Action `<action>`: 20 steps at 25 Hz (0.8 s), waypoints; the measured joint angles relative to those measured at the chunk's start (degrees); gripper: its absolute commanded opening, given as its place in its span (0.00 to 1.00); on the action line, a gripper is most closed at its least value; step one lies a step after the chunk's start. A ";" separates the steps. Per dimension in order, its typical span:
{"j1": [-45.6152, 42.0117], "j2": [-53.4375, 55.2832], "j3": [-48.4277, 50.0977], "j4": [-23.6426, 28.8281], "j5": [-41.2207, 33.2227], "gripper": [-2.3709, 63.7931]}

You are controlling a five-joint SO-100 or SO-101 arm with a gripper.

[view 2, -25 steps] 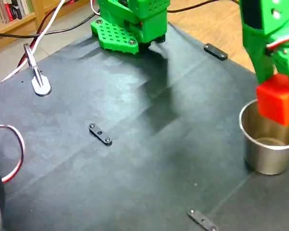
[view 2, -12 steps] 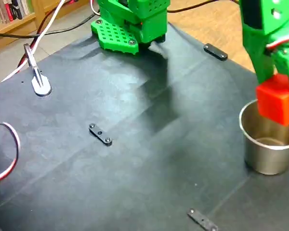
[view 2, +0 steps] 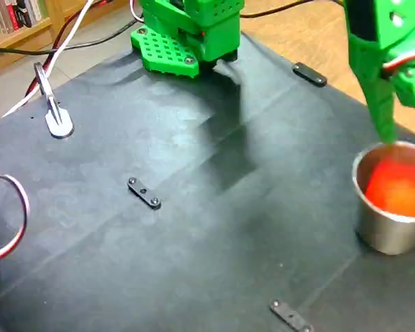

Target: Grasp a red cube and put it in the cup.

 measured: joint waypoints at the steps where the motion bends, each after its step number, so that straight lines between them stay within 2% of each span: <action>1: 0.00 0.00 0.00 0.00 0.00 0.40; 16: 0.00 0.00 0.00 0.00 0.00 0.40; 20: 0.00 3.08 0.00 0.00 0.00 0.40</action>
